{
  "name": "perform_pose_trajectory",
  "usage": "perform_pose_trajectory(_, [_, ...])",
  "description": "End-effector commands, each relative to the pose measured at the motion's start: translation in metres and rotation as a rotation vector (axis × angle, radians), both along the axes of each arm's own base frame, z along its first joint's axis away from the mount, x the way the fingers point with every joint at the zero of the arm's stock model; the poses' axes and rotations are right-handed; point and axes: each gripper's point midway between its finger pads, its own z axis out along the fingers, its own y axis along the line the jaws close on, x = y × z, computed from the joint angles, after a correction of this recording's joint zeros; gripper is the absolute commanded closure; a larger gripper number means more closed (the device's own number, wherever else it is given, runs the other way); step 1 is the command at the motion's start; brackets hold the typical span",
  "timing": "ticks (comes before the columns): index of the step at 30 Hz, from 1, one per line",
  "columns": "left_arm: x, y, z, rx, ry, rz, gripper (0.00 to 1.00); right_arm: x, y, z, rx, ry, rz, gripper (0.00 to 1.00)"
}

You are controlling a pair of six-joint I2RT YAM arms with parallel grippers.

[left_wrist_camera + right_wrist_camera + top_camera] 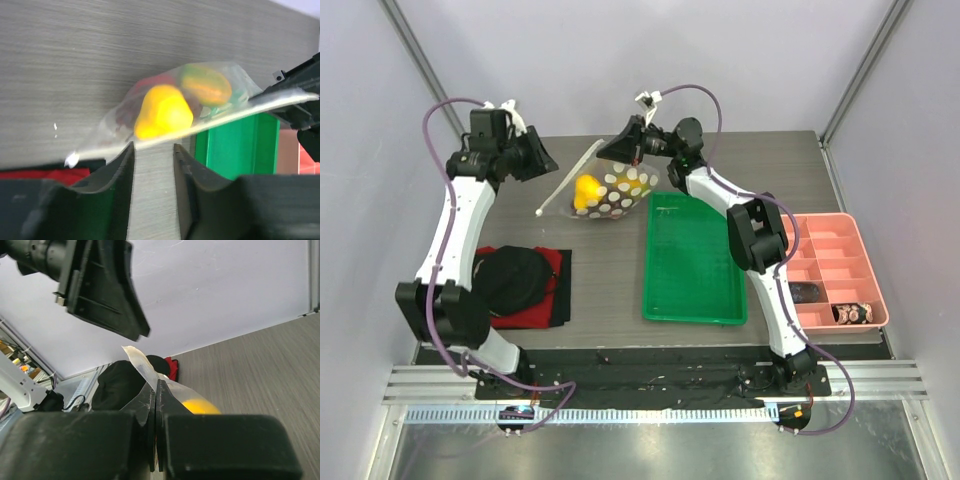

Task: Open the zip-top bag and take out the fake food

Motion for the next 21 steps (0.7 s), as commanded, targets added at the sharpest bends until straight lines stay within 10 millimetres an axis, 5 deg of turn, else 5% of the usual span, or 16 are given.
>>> perform_pose_trajectory(1, [0.008, -0.015, 0.020, 0.043, -0.095, -0.195, 0.69, -0.019, 0.000, 0.046, 0.045, -0.125, 0.023, 0.99])
perform_pose_trajectory(5, [0.012, -0.016, 0.008, 0.077, -0.110, -0.253, 0.71, -0.024, 0.000, 0.044, 0.033, -0.116, 0.036, 0.99])
perform_pose_trajectory(10, [0.012, -0.042, 0.005, -0.047, -0.148, -0.355, 0.74, -0.026, -0.001, 0.043, 0.029, -0.104, 0.038, 0.99])
perform_pose_trajectory(21, [0.014, -0.048, -0.016, -0.037, -0.114, -0.355, 0.73, -0.028, -0.001, 0.047, 0.025, -0.105, 0.037, 0.99])
